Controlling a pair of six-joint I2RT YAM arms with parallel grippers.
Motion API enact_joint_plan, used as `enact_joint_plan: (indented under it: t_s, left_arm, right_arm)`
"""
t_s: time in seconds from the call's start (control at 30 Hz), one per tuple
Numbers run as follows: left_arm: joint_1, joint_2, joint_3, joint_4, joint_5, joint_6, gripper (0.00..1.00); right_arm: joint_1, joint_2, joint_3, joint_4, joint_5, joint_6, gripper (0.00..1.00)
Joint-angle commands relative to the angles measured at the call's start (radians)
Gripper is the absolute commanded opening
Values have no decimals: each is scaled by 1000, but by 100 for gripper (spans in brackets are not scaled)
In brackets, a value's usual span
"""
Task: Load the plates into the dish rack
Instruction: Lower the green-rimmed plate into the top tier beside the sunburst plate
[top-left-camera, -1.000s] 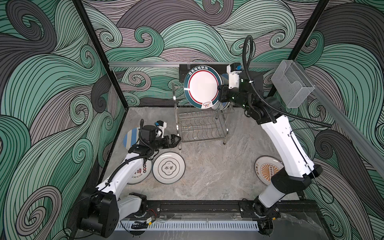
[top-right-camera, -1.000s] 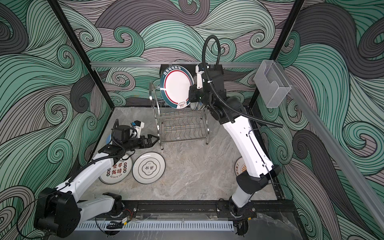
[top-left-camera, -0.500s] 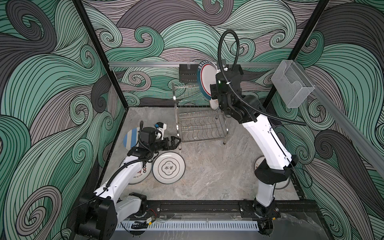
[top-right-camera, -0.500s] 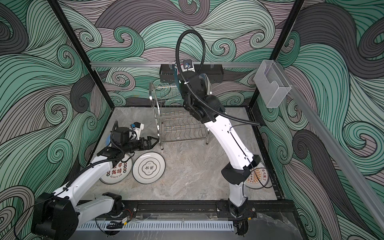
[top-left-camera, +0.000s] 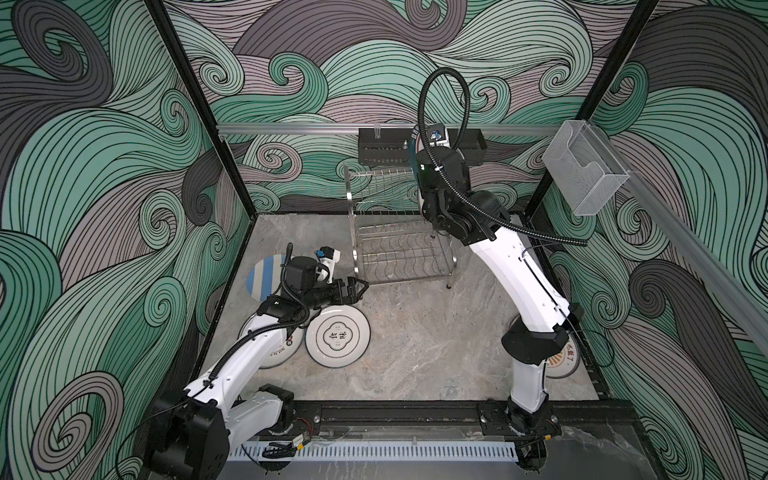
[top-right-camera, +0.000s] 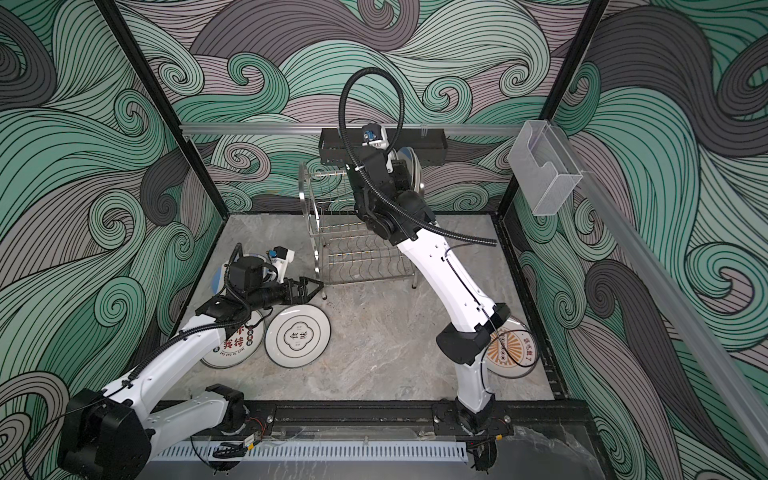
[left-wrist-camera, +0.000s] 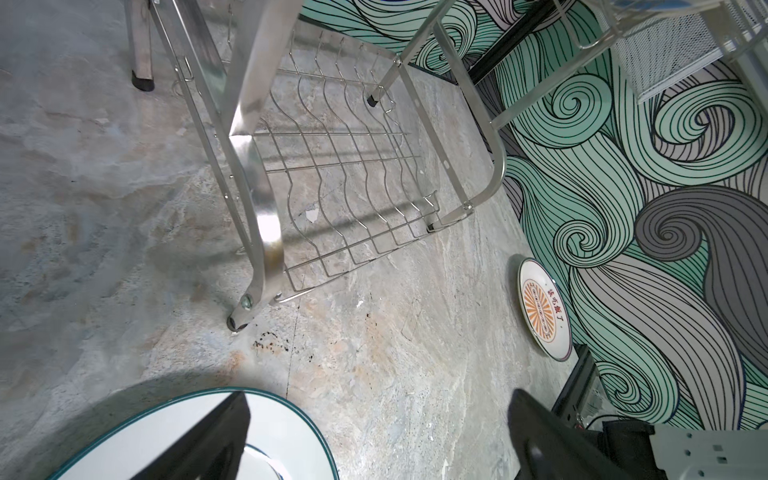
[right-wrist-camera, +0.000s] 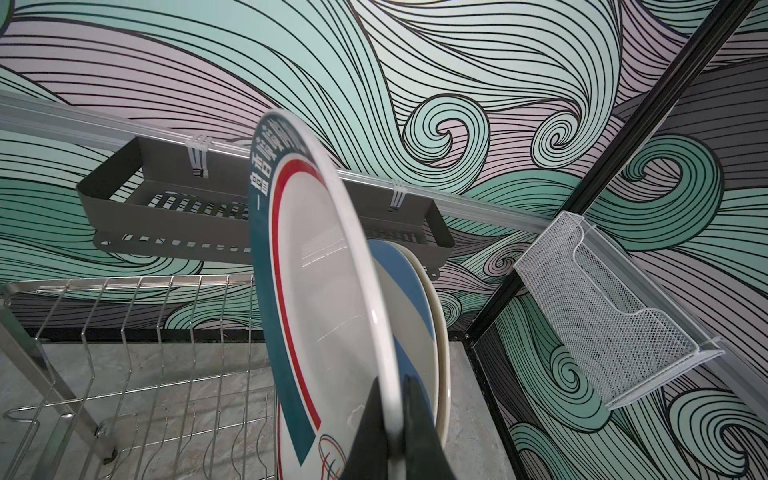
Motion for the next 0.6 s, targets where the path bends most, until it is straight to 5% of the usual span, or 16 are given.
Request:
enact_joint_plan:
  t_s: [0.0, 0.57]
  left_arm:
    - [-12, 0, 21, -19, -2, 3, 99]
    - [-43, 1, 21, -40, -46, 15, 98]
  right_arm:
    - [7, 7, -16, 80, 44, 25, 0]
    - [2, 46, -55, 80, 42, 102, 0]
